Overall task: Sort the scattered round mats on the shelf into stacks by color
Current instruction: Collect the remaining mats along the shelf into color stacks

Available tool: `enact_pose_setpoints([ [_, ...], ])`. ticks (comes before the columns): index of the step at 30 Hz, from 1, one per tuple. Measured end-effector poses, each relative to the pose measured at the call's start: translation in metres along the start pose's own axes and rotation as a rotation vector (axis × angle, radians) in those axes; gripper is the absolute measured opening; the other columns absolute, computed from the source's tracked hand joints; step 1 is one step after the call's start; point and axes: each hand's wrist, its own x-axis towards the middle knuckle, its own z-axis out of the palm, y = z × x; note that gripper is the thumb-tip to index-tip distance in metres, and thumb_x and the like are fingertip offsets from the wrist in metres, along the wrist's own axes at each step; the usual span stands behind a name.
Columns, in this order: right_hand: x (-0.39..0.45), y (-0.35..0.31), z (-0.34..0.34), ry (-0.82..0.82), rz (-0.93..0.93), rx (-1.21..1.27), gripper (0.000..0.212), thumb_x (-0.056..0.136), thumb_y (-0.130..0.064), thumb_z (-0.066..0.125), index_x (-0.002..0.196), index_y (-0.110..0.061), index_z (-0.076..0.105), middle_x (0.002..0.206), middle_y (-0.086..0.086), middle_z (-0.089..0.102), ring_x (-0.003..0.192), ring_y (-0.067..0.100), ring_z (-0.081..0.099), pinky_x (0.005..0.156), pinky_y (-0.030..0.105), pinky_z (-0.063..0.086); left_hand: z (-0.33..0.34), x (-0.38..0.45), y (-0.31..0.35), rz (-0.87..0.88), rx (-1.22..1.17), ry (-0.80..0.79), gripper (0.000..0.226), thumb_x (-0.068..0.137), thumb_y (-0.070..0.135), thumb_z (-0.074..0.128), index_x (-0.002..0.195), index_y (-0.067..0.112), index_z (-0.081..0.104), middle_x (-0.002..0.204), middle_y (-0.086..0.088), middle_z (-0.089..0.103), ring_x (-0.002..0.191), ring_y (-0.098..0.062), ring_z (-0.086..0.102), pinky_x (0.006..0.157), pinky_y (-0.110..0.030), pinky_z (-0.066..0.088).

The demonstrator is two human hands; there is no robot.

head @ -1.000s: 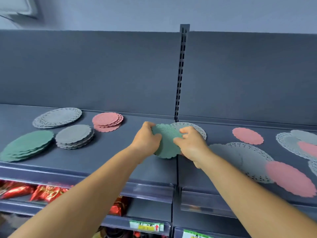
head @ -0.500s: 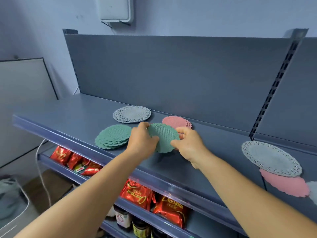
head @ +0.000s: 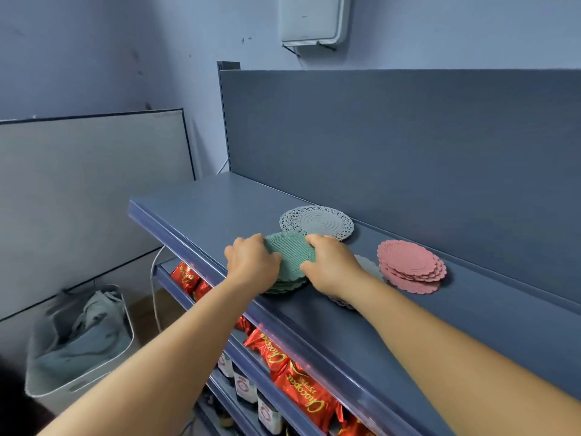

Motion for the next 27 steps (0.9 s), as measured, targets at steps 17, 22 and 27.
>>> enact_pose_setpoints([
  [17,-0.053,0.032,-0.016,0.080,-0.027,-0.192,0.048,0.096,-0.028,0.046,0.141,-0.015,0.038,0.150,0.000,0.036,0.138,0.025,0.026,0.112,0.032,0.024,0.022,-0.039,0.028,0.599,0.395,-0.020,0.030,0.094,0.021,0.045,0.122,0.013,0.051,0.132,-0.004,0.050,0.125,-0.025,0.040,0.096,-0.033,0.038],
  [22,-0.109,0.067,-0.028,0.126,0.139,-0.208,0.051,0.096,-0.030,0.046,0.144,-0.017,0.034,0.151,-0.001,0.034,0.139,0.023,0.025,0.114,0.033,0.024,0.045,-0.078,0.049,0.826,0.411,-0.129,0.037,0.095,0.027,0.045,0.128,0.012,0.051,0.132,-0.005,0.051,0.124,-0.025,0.042,0.098,-0.031,0.036],
  [27,-0.167,0.099,-0.041,0.149,0.313,-0.202,0.053,0.098,-0.032,0.043,0.147,-0.017,0.030,0.154,-0.002,0.029,0.143,0.022,0.019,0.116,0.033,0.022,0.072,-0.117,0.074,0.946,0.398,-0.256,0.041,0.095,0.029,0.046,0.132,0.010,0.049,0.135,-0.007,0.050,0.126,-0.026,0.043,0.102,-0.035,0.038],
])
